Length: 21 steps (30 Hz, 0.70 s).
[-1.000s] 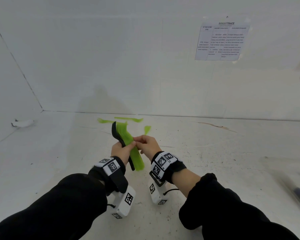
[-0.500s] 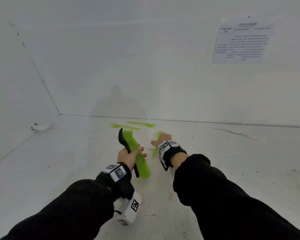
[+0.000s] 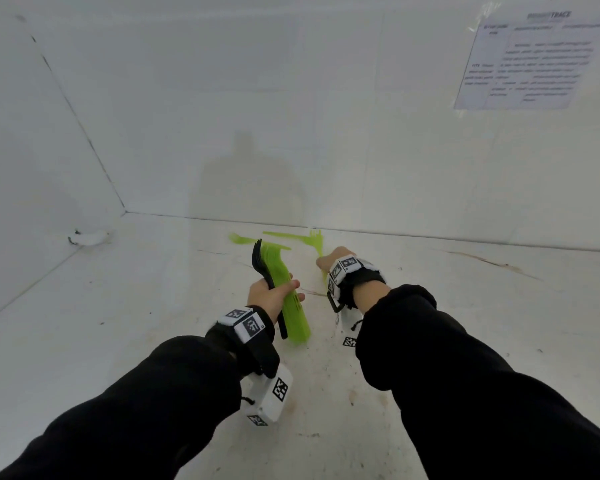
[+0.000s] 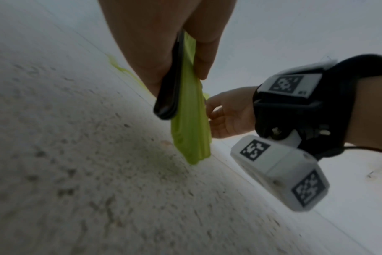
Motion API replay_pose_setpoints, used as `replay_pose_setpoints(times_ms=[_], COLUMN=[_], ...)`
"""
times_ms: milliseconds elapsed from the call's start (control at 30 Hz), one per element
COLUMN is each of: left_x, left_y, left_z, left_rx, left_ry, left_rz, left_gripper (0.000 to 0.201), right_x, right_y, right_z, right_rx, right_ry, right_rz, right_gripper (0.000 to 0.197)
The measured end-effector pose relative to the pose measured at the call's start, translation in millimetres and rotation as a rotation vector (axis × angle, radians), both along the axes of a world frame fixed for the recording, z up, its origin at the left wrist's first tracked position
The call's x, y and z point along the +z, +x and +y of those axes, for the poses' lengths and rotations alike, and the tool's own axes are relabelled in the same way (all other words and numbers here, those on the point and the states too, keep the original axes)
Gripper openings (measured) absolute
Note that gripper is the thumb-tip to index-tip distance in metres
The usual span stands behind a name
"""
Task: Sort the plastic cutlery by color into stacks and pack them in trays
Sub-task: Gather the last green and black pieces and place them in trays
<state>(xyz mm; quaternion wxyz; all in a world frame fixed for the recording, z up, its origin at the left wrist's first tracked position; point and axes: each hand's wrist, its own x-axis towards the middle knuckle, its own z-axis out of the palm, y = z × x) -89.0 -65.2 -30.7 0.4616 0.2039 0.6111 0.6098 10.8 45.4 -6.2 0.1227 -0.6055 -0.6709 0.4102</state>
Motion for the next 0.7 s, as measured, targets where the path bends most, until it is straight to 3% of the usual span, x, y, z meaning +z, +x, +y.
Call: replay_pose_setpoints(times_ms=[133, 233, 433, 633, 700], left_x=[-2.1, -3.2, -0.7, 2.3, 1.3], left_y=[-6.6, -11.4, -18.5, -22.0, -22.8], left_z=[4.7, 7.9, 19.4, 27.9, 29.1], left_rx=[0.003, 0.008, -0.002, -0.03, -0.029], left_ry=[-0.018, -0.033, -0.045, -0.047, -0.05], left_rz=[-0.009, -0.034, -0.034, -0.03, -0.028], left_gripper=[0.013, 0.013, 0.011, 0.012, 0.011], right_x=[10.5, 14.0, -6.8, -15.0, -16.0], right_y=[-26.1, -38.2, -60.4, -71.5, -73.8], right_z=[25.1, 38.5, 61.9, 69.3, 70.9], right_rx=[-0.029, -0.016, 0.258, 0.379, 0.37], right_ry=[0.045, 0.108, 0.177, 0.158, 0.176], right_rz=[0.02, -0.039, -0.285, -0.324, -0.388], right_gripper=[0.014, 0.028, 0.031, 0.049, 0.046])
